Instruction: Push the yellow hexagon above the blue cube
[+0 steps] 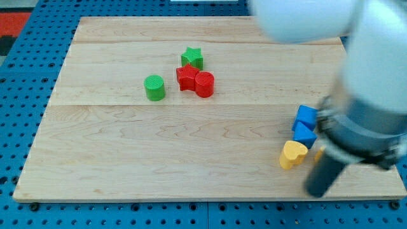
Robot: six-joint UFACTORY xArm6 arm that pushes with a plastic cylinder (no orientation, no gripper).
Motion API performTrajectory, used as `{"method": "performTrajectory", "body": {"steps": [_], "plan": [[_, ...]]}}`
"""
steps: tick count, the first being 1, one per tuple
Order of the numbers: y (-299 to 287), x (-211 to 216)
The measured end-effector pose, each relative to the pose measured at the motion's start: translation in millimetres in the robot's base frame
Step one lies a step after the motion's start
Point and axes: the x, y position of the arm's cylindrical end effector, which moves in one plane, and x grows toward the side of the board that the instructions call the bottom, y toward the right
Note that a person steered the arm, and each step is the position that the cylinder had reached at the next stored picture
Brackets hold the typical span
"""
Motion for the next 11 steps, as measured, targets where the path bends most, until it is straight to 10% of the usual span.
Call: {"method": "performTrajectory", "body": {"steps": [1,4,9,11], "plan": [[93,-15],[-144,-37],[-306,2],[-278,-64]]}}
